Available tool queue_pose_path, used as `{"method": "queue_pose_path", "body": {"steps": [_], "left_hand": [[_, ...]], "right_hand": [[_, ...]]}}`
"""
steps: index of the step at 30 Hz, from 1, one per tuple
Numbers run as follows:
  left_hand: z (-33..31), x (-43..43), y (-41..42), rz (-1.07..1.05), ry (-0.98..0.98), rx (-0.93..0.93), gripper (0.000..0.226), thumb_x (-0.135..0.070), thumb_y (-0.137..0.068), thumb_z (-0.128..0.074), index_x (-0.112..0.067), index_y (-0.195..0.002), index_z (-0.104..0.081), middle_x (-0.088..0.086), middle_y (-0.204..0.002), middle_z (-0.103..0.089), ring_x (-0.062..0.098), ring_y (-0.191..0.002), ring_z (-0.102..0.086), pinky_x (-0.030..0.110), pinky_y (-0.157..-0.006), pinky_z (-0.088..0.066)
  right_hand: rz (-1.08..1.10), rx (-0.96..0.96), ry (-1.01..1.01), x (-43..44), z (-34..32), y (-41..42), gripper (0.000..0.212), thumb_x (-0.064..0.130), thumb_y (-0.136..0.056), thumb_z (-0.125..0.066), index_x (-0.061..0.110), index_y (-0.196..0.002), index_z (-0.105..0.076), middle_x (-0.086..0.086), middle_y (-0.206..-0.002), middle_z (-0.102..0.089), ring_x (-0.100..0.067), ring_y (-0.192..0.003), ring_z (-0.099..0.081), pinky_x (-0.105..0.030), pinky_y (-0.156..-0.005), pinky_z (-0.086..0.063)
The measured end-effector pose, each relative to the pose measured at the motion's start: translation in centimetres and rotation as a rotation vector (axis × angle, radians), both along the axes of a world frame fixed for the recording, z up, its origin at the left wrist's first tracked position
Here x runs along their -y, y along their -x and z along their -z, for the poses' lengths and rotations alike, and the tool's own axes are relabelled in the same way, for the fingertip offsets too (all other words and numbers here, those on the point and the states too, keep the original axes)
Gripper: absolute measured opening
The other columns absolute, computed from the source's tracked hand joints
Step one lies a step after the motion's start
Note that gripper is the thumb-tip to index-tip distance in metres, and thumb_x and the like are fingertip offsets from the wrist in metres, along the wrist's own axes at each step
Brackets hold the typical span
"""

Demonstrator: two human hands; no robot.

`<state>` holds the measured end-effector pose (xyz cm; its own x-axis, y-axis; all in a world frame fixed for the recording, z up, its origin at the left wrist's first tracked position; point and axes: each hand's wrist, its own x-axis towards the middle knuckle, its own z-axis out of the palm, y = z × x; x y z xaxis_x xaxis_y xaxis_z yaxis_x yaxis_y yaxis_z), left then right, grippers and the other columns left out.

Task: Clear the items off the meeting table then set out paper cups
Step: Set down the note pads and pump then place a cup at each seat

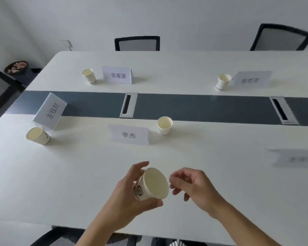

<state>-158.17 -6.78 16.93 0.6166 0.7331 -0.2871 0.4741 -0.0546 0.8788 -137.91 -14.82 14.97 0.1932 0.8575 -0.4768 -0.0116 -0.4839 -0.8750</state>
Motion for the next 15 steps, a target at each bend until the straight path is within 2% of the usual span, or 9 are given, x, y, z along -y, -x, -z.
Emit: {"method": "queue_pose_path", "body": {"steps": [3,7,11,13,15], "left_hand": [[0.1,2.7,-1.6,0.178,-0.045,-0.014,0.077,-0.039,-0.054,-0.09,-0.037,-0.118,-0.047,-0.016,-0.11,-0.063,0.003,-0.097,-0.06,0.016,-0.074,-0.052],[0.0,6.5,-3.6,0.384,-0.064,0.007,0.065,-0.029,-0.059,-0.088,-0.038,-0.113,-0.052,-0.021,-0.107,-0.062,0.005,-0.093,-0.061,0.016,-0.073,-0.052],[0.2,10.5,-6.0,0.531,-0.115,0.014,0.056,-0.027,-0.064,-0.082,-0.04,-0.112,-0.057,-0.023,-0.107,-0.065,0.004,-0.097,-0.062,0.012,-0.084,-0.047],[0.0,13.3,-7.7,0.607,-0.121,0.022,0.053,-0.024,-0.065,-0.081,-0.039,-0.111,-0.059,-0.023,-0.105,-0.067,0.004,-0.096,-0.063,0.011,-0.084,-0.046],[-0.3,16.6,-9.6,0.679,-0.113,0.03,0.051,-0.025,-0.065,-0.082,-0.039,-0.11,-0.06,-0.021,-0.101,-0.069,0.006,-0.094,-0.065,0.013,-0.082,-0.048]], "right_hand": [[0.094,-0.032,0.03,5.2,-0.7,1.4,0.016,0.015,-0.085,-0.073,0.004,-0.097,-0.07,-0.008,-0.073,-0.074,-0.019,-0.064,-0.068,-0.023,-0.047,-0.044],[0.285,0.001,0.029,11.6,-1.2,0.9,0.007,0.004,-0.081,-0.068,0.003,-0.087,-0.071,-0.006,-0.062,-0.069,-0.018,-0.057,-0.061,-0.026,-0.046,-0.041],[0.476,0.011,-0.003,19.0,-1.8,-0.5,0.014,-0.003,-0.083,-0.061,0.002,-0.081,-0.074,-0.008,-0.059,-0.065,-0.018,-0.049,-0.054,-0.025,-0.044,-0.039],[0.567,-0.023,-0.035,23.1,-2.4,-0.9,0.014,0.001,-0.086,-0.062,0.003,-0.082,-0.075,-0.007,-0.059,-0.064,-0.013,-0.046,-0.053,-0.02,-0.043,-0.038],[0.625,-0.071,-0.093,27.4,-2.9,-1.0,0.016,0.019,-0.082,-0.067,0.01,-0.092,-0.077,-0.003,-0.071,-0.071,-0.008,-0.056,-0.059,-0.019,-0.047,-0.042]]}}
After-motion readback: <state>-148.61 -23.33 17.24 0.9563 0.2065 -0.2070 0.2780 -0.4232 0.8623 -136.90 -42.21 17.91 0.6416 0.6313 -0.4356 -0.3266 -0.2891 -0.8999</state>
